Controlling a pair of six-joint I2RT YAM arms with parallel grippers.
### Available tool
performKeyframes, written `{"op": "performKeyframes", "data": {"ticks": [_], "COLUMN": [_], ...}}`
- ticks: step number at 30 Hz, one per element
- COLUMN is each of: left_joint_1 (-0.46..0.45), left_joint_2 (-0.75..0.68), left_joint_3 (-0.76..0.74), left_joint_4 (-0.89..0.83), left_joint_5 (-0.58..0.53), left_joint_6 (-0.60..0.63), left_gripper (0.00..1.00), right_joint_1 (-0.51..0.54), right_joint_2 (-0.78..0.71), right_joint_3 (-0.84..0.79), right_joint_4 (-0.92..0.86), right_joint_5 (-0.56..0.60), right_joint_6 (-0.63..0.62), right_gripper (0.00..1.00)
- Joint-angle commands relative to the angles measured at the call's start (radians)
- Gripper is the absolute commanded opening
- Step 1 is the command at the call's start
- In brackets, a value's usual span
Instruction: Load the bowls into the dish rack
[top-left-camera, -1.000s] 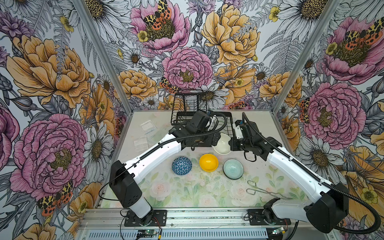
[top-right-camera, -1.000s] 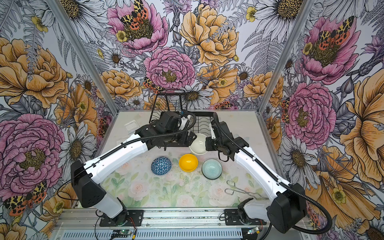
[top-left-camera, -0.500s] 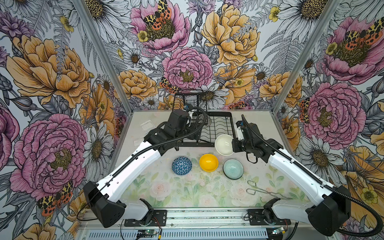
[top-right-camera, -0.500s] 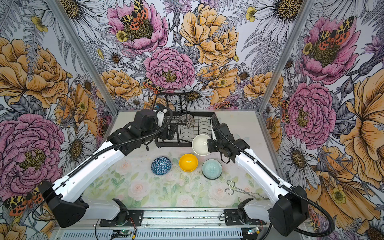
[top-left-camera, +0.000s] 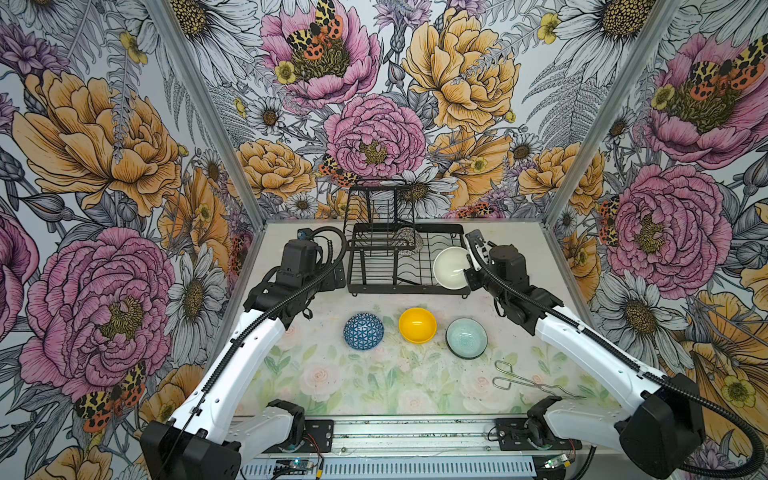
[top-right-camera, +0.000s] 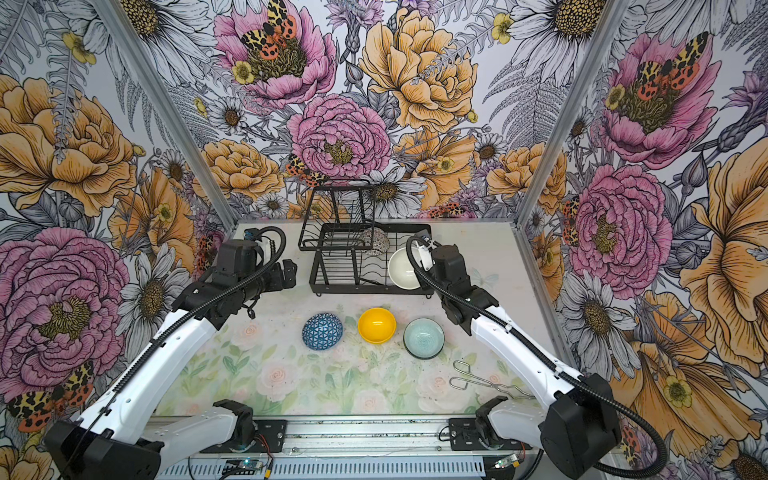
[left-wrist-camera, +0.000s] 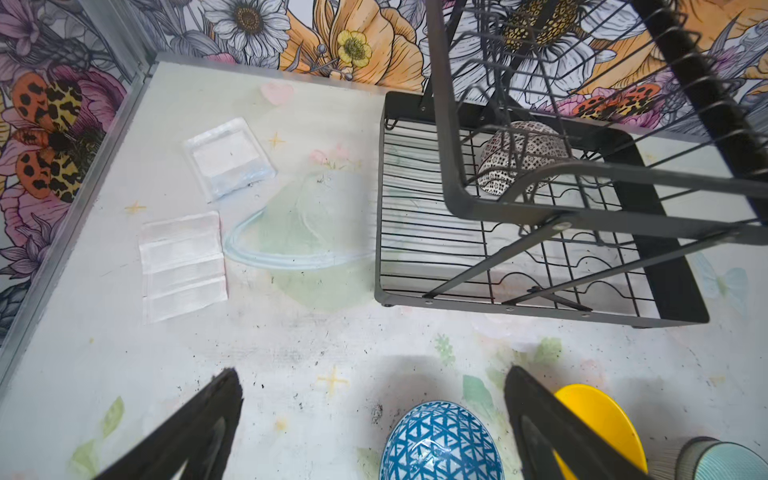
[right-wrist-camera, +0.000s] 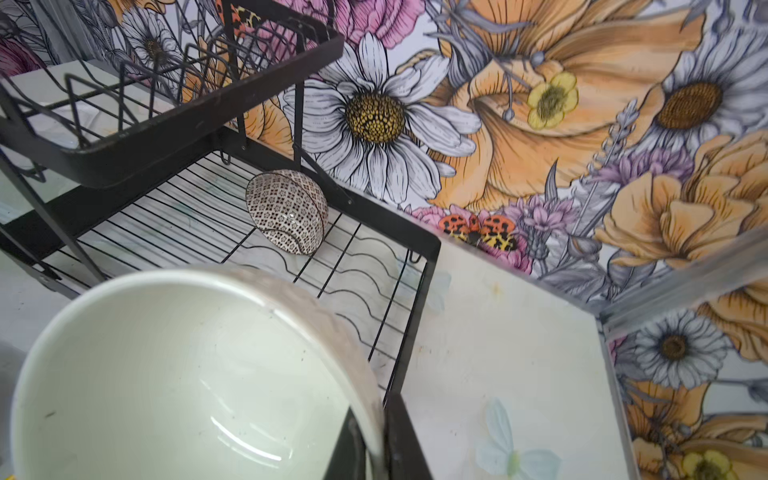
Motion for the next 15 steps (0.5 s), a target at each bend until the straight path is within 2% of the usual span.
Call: {"op": "performKeyframes", "data": {"ticks": [1,8,15], "left_joint_1": [0.036,0.106,0.167], "left_joint_2": [0.001,0.031,0.078], "left_joint_3": [-0.017,-0.078,-0.101], "left_joint_4": [0.014,0.065,0.117], "left_joint_5": [0.056,0.145,0.205], "left_joint_6": [-0.016,-0.012,0.0], "left_gripper": [0.99,0.99,0.99], "right_joint_1": [-0.008,-0.041,-0.019], "right_joint_2": [0.085,0.35,0.509], "right_joint_3": [-0.021,0.097,0.12], "right_joint_4": [0.382,0.491,0.698], "right_joint_5": [-0.023,-0.079,-0.028], "right_joint_6": [-0.198,-0.262,-0.332], "right_gripper": [0.0,0.0,0.0]}}
